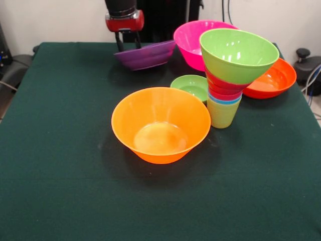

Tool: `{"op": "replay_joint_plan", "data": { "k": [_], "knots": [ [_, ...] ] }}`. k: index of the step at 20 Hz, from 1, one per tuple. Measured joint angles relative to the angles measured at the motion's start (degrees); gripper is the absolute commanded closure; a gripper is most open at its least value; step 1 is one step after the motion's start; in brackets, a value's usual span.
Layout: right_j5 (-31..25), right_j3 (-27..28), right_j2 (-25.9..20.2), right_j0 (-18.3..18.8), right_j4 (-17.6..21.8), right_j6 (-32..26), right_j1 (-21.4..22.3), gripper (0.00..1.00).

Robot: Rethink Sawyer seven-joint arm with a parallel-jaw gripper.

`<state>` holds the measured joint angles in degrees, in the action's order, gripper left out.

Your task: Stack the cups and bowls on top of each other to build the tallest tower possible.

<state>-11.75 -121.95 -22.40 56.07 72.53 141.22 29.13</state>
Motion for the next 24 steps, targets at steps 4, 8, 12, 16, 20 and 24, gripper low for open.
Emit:
{"op": "replay_joint_plan", "data": {
  "k": [4,8,12,16,20,24],
  "knots": [
    [-0.1,0.0,-0.8,2.6,-1.5,0.0,0.4,0.00],
    [-0.5,0.0,-1.3,4.0,-2.4,0.0,0.8,0.00],
    [-1.5,0.0,-2.4,4.8,-3.1,-0.1,1.2,0.00],
    [-2.7,0.0,-3.6,5.0,-4.3,-0.1,1.2,0.00],
    [-4.5,0.1,-4.8,5.0,-4.9,-0.1,0.9,0.00],
    [-4.8,0.4,-5.3,4.6,-4.9,-0.1,0.1,0.00]
  ]
}}
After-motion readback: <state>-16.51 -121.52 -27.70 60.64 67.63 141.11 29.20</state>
